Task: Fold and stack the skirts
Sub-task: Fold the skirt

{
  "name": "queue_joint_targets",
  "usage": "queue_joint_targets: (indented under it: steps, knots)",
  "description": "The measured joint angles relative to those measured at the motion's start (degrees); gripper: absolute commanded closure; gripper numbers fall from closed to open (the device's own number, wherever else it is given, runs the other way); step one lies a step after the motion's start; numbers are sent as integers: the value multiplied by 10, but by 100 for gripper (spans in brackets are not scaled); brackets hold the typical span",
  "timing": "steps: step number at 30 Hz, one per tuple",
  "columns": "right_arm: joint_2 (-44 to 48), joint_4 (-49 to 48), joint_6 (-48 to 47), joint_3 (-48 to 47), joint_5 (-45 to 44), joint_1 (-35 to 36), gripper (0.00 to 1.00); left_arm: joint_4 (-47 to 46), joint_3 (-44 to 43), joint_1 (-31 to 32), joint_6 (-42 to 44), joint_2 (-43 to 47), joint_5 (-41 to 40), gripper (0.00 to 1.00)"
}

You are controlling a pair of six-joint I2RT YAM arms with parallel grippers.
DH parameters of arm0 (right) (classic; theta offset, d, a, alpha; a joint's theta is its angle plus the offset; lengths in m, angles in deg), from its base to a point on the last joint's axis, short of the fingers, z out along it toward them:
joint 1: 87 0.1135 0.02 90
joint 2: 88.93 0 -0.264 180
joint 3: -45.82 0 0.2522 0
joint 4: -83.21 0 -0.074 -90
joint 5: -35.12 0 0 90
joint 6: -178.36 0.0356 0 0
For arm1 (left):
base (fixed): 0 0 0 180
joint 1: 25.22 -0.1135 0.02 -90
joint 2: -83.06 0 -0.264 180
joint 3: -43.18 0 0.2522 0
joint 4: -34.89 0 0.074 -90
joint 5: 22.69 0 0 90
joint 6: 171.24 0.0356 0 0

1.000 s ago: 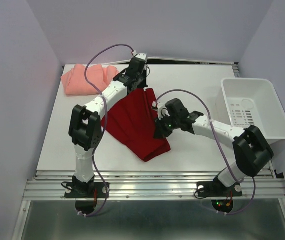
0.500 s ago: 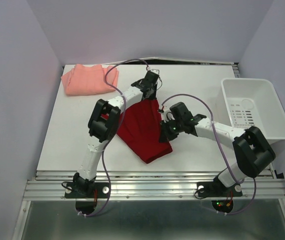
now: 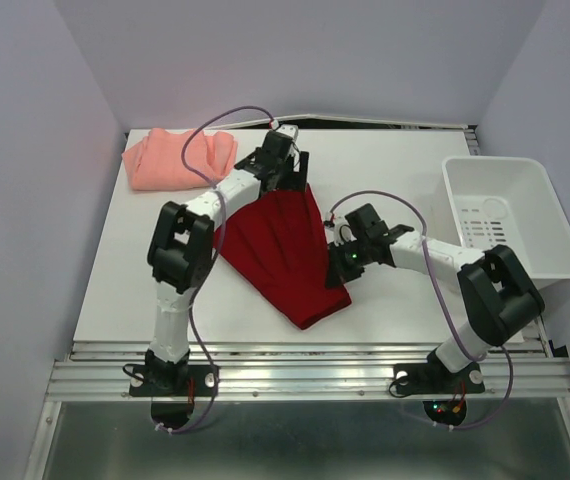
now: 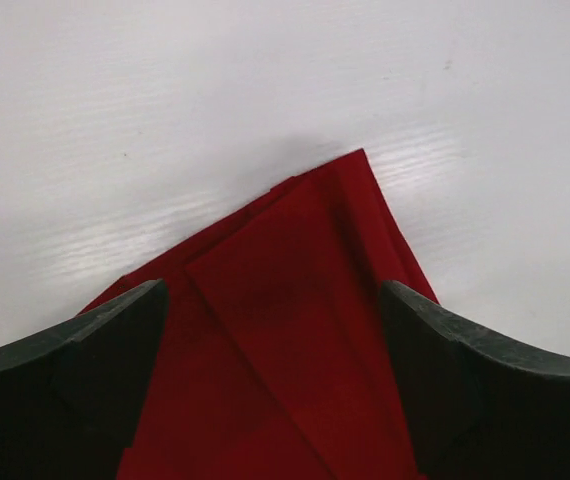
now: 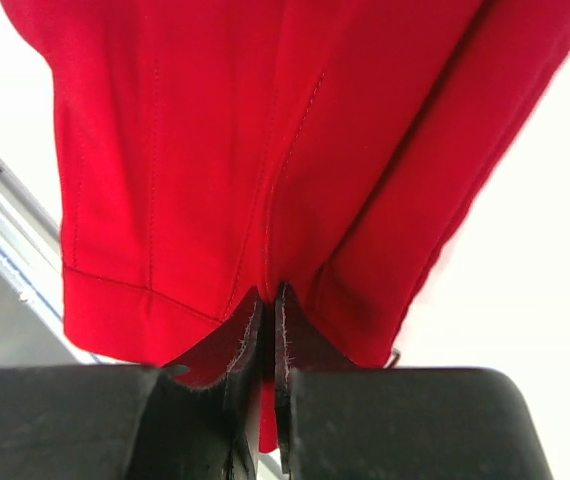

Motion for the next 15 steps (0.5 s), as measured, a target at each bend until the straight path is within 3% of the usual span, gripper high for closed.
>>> queue_joint_targets:
  steps: [2, 5, 11, 13, 14, 15]
  knots:
    - [0, 3, 1, -2, 8, -1, 91, -8, 42, 0, 12, 62, 11, 2]
    - [0, 6, 4, -2, 27, -8, 46, -30, 96, -5, 28, 183, 32, 2]
    - [28, 38, 7, -11, 36, -52, 46, -51, 195, -45, 79, 338, 72, 2]
    - [47, 60, -10, -29, 24, -69, 51, -40, 238, -64, 107, 362, 87, 14]
    - [52, 69, -20, -38, 18, -73, 53, -38, 250, -67, 110, 365, 89, 14]
    - [57, 74, -28, -44, 15, -76, 53, -34, 270, -71, 123, 368, 108, 26]
